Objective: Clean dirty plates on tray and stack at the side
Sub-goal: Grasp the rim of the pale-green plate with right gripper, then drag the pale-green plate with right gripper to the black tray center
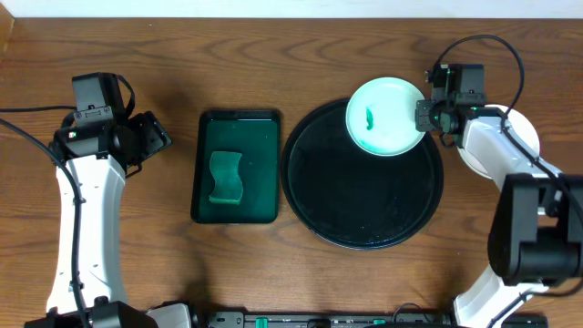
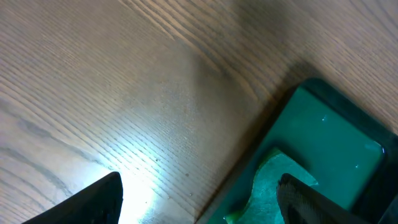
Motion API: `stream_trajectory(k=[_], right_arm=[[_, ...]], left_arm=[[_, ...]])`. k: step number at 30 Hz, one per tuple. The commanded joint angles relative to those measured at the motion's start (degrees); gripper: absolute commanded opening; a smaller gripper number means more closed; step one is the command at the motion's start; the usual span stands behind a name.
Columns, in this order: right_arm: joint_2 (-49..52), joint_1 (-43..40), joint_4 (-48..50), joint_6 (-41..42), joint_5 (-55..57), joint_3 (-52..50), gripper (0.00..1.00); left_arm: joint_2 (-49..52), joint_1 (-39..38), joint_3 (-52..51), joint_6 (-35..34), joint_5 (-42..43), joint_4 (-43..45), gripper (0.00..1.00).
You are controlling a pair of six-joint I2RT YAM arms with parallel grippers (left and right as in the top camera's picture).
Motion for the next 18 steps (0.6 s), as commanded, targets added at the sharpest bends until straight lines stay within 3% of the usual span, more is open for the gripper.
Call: stream_trajectory(k=[1, 8, 12, 18], right_arm=[[-7.28, 0.52, -2.19, 2.40, -1.97, 0.02, 0.01], [-13.81, 0.52, -16.31, 9.29, -2.80, 0.02, 0.01], [-13.40, 0.52, -23.30, 9.25, -8.94, -0.02, 0.01], [-12.57, 1.14, -25.44, 9.18, -12.66, -2.67, 0.02]], left_arm=[[-0.04, 0.17, 0.61, -0.09, -0.50, -0.20, 0.80], [-0.04, 0.17, 0.61, -0.09, -0.50, -0.20, 0.79], [-0.04, 0.17, 0.61, -0.09, -0.50, -0.20, 0.80], [-0.04, 0.17, 0.61, -0.09, -0.50, -0.20, 0.80]])
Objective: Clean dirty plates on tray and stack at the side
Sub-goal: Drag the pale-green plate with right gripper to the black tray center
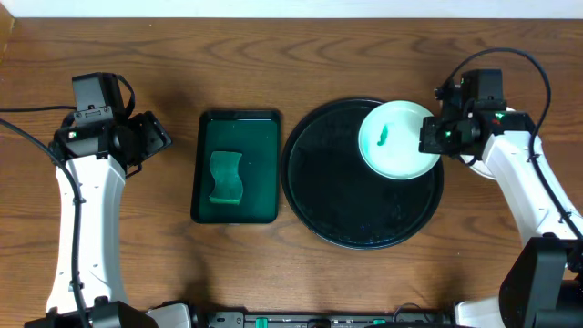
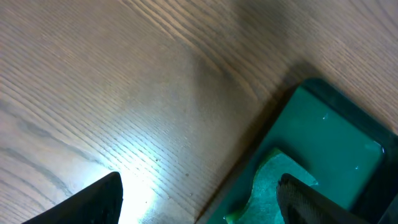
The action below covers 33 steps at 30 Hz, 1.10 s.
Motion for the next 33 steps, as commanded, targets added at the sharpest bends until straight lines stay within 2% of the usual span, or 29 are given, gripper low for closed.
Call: stream_trajectory(k=[1, 2, 3, 4, 8, 10, 13, 15, 16, 20, 25, 28, 32, 33], right_arm=[[1.18, 1.09, 0.44, 1.05, -2.40, -2.38, 0.06], [1.36, 1.11, 1.11, 0.39, -1.44, -3.02, 0.13], [1.36, 1.14, 2.45, -1.11, -0.02, -4.02, 0.27], [1.36, 1.14, 3.45, -1.99, 1.33, -4.79, 0.35], [1.33, 1.03, 4.26, -1.95, 6.80, -5.64, 0.35], [0.59, 1.03, 4.44, -1.95, 7.37, -4.92, 0.39], [-1.09, 1.03, 3.78, -1.92, 7.34, -3.28, 0.50], [-2.32, 0.96, 3.28, -1.95, 8.28, -2.43, 0.66], [-2.75, 0.94, 3.08, -1.95, 9.55, -2.36, 0.71], [-1.99, 0.28, 2.03, -1.92, 12.50, -3.17, 0.69], [1.97, 0.22, 5.77, -1.92, 12.48, -5.31, 0.64], [5.25, 0.22, 6.58, -1.92, 12.50, -5.33, 0.55], [9.27, 0.22, 8.17, -1.95, 13.38, -5.33, 0.49], [10.47, 0.22, 8.83, -1.95, 13.60, -5.33, 0.41]], left_arm=[[-0.04, 0.17, 0.61, -0.07, -0.48, -0.20, 0.79], [-0.04, 0.17, 0.61, -0.09, -0.48, -0.20, 0.79], [-0.04, 0.17, 0.61, -0.09, -0.48, -0.20, 0.79], [-0.04, 0.17, 0.61, -0.09, -0.48, -0.20, 0.80], [-0.04, 0.17, 0.61, -0.09, -0.48, -0.20, 0.80], [-0.04, 0.17, 0.61, -0.09, -0.48, -0.20, 0.80], [-0.04, 0.17, 0.61, -0.09, -0.48, -0.20, 0.80], [-0.04, 0.17, 0.61, -0.09, -0.48, -0.20, 0.79], [-0.04, 0.17, 0.61, -0.09, -0.48, -0.20, 0.79], [-0.04, 0.17, 0.61, -0.09, -0.48, -0.20, 0.80], [-0.04, 0.17, 0.61, -0.09, -0.48, -0.20, 0.80], [-0.04, 0.17, 0.61, -0.09, -0.48, -0.20, 0.80], [-0.04, 0.17, 0.61, -0.09, -0.48, -0.20, 0.80], [-0.04, 0.17, 0.61, -0.09, -0.48, -0.20, 0.79]])
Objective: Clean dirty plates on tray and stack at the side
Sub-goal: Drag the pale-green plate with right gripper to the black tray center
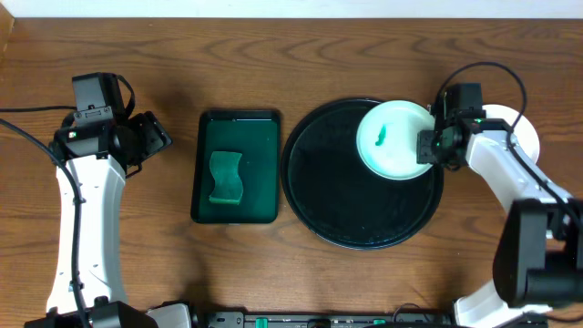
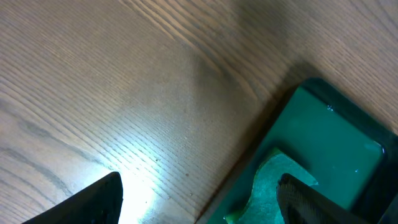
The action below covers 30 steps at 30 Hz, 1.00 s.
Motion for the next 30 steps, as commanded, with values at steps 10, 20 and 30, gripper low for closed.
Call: stream_trajectory(k=[10, 20, 30], right_arm=[[-0.85, -0.31, 0.33, -0.09, -7.34, -0.55, 0.01], [-4.31, 0.20, -4.74, -0.04, -23.37, -0.85, 0.01], [-4.26, 7.28, -7.45, -0.07, -22.93, -2.10, 0.01]], left_arm=[[-0.04, 0.17, 0.61, -0.09, -0.50, -0.20, 0.79], [-0.04, 0.17, 0.61, -0.07, -0.50, -0.20, 0.80], [-0.04, 0.17, 0.61, -0.09, -0.50, -0.20, 0.80]])
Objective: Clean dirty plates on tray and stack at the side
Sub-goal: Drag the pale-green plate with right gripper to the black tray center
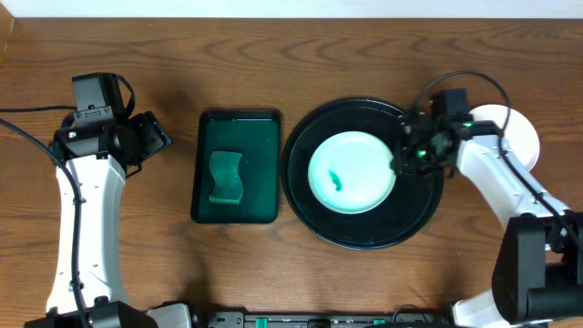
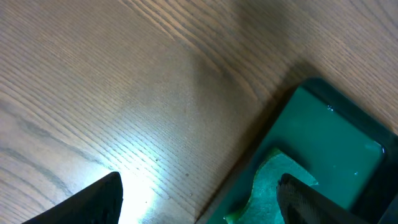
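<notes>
A white plate with a green smear lies low over the middle of the round black tray. My right gripper sits at the plate's right rim and looks shut on it. A second white plate rests on the table to the right of the tray, partly under the right arm. My left gripper hangs open to the left of the green basin. In the left wrist view its dark fingers stand wide apart over bare wood, with the left gripper holding nothing.
The green basin holds a green sponge, and the sponge also shows near the right finger in the left wrist view. Brown wooden table lies all around.
The smeared plate was at the tray's far right rim and is now at the tray's middle, further left and nearer the front. My right gripper moved with it. The left arm is unchanged.
My right gripper first held the smeared plate over the tray's far right edge. It then had it slightly nearer the front at the right rim, where it stayed. Now the plate is at the tray's centre. The left gripper stayed open beside the basin.
</notes>
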Motion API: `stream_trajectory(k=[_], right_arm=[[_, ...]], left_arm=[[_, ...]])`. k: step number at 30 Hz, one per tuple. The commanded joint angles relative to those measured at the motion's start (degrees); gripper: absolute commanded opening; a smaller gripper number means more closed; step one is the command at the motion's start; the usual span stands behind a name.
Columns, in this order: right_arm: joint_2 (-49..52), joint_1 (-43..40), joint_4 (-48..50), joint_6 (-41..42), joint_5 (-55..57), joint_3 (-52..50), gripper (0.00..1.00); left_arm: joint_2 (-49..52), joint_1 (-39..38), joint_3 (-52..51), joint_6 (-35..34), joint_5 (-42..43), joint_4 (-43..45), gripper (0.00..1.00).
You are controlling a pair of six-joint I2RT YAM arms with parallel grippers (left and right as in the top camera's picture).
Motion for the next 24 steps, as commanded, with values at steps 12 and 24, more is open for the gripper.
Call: stream_trajectory(k=[12, 24], right_arm=[[-0.31, 4.81, 7.74, -0.55, 7.52, -5.27, 0.01], [-0.31, 4.81, 11.08, 10.47, 19.63, -5.38, 0.01]], left_arm=[[-0.04, 0.17, 0.61, -0.09, -0.50, -0.20, 0.79], [-0.04, 0.17, 0.61, -0.09, -0.50, -0.20, 0.80]])
